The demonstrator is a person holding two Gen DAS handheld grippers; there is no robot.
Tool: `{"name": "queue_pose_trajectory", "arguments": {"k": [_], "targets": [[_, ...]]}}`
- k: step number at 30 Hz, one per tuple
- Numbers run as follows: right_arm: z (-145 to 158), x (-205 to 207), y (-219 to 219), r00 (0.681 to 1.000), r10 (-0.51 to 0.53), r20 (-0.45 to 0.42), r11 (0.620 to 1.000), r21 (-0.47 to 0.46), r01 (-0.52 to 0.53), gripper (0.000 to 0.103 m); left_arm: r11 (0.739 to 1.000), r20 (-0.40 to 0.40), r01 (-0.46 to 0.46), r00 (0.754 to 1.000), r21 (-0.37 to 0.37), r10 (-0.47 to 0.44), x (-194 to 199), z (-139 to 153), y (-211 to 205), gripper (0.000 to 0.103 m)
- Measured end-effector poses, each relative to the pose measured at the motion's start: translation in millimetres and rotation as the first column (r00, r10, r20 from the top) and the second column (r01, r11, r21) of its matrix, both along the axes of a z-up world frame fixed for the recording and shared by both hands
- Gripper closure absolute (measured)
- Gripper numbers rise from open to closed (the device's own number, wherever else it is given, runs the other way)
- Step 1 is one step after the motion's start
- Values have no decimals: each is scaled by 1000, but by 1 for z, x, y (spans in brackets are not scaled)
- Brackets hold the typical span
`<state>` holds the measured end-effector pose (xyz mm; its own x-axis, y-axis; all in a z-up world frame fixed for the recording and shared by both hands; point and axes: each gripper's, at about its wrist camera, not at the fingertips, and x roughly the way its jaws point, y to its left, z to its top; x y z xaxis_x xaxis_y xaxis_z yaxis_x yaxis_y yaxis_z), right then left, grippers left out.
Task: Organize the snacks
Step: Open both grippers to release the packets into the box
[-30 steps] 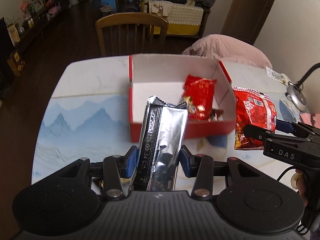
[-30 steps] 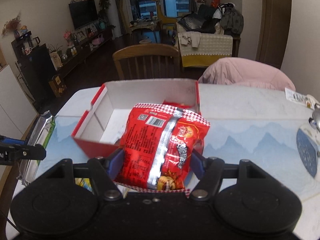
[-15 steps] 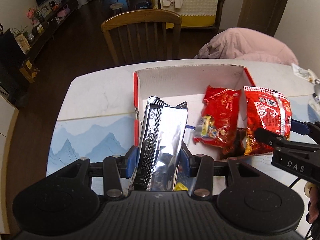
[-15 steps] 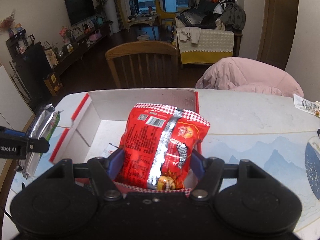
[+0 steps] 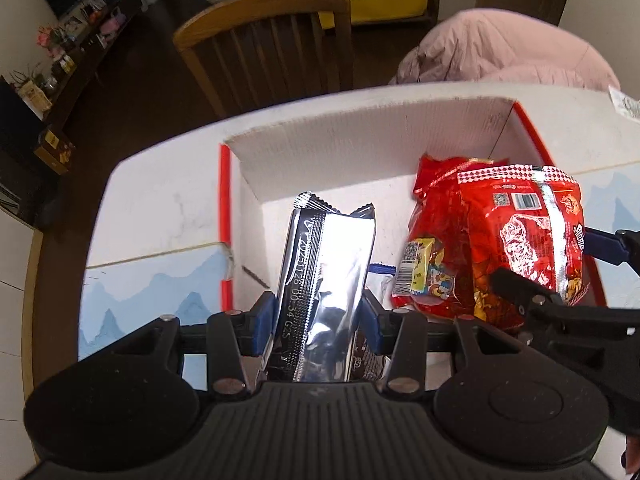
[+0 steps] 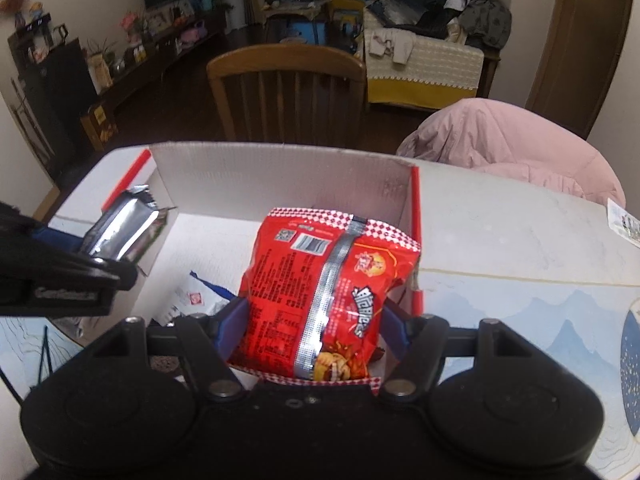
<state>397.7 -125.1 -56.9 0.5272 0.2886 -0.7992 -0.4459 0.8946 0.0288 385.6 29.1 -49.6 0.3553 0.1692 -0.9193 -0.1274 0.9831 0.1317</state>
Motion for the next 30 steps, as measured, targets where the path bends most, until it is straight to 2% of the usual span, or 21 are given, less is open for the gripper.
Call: {"name": "queue_pose_trajectory", "arguments": {"k": [1,3,10,16,22,30], "targets": [[-3,1,2,1000,9,-1,1000,-15,-9,46,1000,-12,-5,1000,-2,4,3,-5,1,59],[-7,3,6,1000,26,-6,999,-33,-26,53,1000,-33,-13,999,-12,12,9,-14,2,59],[-13,3,6,999,52,-11,998,-39,-52,51,1000,-92,-17,996,-25,15,16,-40,2,59],[-11,0,0,998,54,-11,998,-20,-54,47,998,-92,-13,996,-56,8,12,-45,2,59],[-3,-6,-3,999,39,-9,999,-2,-39,44,997,-57,-21,998,-77,17,0,-29,5,58],[25,-28,-11,999,26,20,998,52,-27,39,997,1,-5,1000,-83,5,-30,9,12,57]]}}
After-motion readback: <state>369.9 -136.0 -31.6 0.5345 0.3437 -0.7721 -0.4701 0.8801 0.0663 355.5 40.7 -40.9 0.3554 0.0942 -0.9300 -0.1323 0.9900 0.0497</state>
